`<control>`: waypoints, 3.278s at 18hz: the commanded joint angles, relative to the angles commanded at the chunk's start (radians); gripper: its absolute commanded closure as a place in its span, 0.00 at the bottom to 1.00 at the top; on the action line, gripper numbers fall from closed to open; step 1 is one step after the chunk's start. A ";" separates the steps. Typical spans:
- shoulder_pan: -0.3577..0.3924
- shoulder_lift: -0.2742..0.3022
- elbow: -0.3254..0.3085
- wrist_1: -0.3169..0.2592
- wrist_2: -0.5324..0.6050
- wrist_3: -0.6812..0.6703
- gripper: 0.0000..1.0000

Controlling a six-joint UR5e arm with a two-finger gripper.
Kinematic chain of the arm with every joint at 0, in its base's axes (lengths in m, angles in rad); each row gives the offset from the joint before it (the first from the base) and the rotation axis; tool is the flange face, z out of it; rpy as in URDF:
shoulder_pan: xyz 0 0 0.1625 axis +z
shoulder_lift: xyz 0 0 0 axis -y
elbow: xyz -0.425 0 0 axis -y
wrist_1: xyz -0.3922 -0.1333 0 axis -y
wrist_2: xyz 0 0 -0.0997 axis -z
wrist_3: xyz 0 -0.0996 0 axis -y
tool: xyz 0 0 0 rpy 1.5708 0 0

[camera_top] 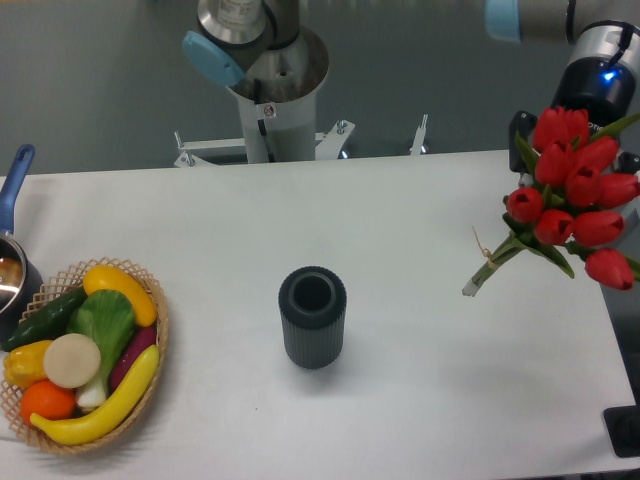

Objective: Place the flowers on the table
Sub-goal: 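Hold the red tulip bunch raised in the gripper beside the table, then lower the held red tulips down onto the table beside the grey cup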

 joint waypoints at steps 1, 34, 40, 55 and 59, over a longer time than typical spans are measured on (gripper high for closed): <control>-0.002 0.000 -0.018 0.000 0.002 0.012 0.54; -0.208 -0.054 -0.002 0.014 0.863 0.208 0.56; -0.288 -0.116 0.008 0.008 1.078 0.251 0.56; -0.344 -0.304 0.080 0.012 1.166 0.253 0.56; -0.345 -0.305 0.072 0.012 1.164 0.252 0.55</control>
